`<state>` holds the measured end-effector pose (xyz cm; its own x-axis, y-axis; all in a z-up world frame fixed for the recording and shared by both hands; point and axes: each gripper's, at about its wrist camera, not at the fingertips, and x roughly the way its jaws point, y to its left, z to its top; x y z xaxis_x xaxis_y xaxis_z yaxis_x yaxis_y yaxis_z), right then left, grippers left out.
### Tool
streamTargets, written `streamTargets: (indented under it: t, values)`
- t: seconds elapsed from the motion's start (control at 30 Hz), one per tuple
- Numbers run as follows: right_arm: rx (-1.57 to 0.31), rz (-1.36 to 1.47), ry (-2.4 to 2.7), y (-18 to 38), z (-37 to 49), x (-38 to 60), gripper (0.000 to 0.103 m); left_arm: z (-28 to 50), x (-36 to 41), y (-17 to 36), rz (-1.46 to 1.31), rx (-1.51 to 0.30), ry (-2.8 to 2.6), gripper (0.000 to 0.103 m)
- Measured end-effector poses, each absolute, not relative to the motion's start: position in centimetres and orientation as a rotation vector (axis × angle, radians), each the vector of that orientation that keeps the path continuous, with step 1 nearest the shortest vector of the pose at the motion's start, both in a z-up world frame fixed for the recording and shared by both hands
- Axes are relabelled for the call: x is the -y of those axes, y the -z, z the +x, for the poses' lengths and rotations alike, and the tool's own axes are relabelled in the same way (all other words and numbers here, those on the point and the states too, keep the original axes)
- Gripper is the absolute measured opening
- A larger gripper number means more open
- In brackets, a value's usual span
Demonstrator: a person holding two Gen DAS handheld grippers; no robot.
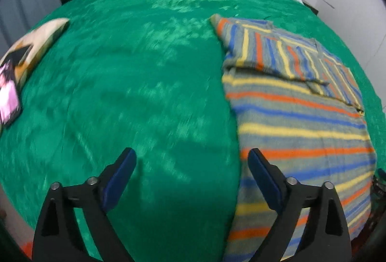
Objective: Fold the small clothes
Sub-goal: 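Open the left tool and withdraw it from the folded sleeve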
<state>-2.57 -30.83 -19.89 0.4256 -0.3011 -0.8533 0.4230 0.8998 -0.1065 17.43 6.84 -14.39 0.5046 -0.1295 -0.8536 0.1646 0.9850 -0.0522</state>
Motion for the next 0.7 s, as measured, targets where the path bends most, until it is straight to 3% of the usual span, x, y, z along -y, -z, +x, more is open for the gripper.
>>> streamTargets:
  t: [0.13,0.2,0.7]
  values:
    - [-1.019,0.123,0.454,19.9,-2.8,30.7,0.103,16.2,-8.1,17.6,0.049,-1.063,0.137,0.098]
    - [-1.020,0.119,0.456,19.9,-2.7,30.7,0.103,15.7,-8.0,17.8,0.074,-1.041,0.132,0.102]
    - [-1.023,0.111,0.462,19.9,-2.6,30.4,0.103,15.3,-8.1,18.4,0.098,-1.042,0.132,0.103]
